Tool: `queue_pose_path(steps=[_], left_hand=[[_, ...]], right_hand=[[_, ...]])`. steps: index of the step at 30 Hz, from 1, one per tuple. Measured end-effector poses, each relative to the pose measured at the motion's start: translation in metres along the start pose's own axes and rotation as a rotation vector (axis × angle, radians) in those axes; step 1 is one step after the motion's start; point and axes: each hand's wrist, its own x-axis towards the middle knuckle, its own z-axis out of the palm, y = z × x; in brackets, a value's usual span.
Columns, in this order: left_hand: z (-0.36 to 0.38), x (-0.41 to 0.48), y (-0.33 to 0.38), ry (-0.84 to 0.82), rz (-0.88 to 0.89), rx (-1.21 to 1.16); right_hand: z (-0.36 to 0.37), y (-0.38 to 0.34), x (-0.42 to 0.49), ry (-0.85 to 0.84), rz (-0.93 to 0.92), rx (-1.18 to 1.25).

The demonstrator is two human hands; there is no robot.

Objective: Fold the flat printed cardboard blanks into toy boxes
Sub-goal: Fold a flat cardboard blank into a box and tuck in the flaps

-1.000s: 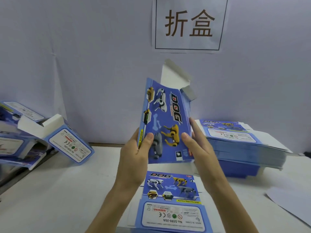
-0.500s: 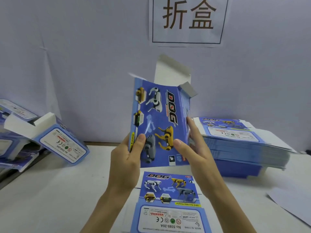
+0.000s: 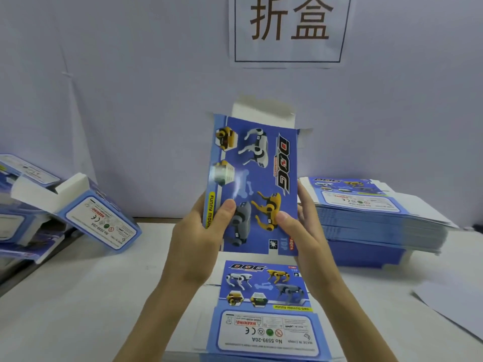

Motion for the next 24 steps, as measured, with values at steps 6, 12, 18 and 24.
queue_pose_path(steps=[6,12,18,24], left_hand=[[-0.03,0.016,-0.005,-0.112,-0.293,-0.131],[-0.07,0.024,-0.017,0.124,-0.412,-0.137],[-0.084,0.013,-0.022,0.077,-0.419,-0.08],[-0.088,0.009,-0.02,0.104,-0.417,-0.104]], right_hand=[[-0.001,0.01,0.003,0.0,0.282,-0.041],[-0.003,0.048,-0.034,-0.956,0.571,-1.244],[0.006,0.06,-0.059,-1.017,0.01,-1.474],[0.021,0.088,-0.061,-0.891,-0.674,-1.769]])
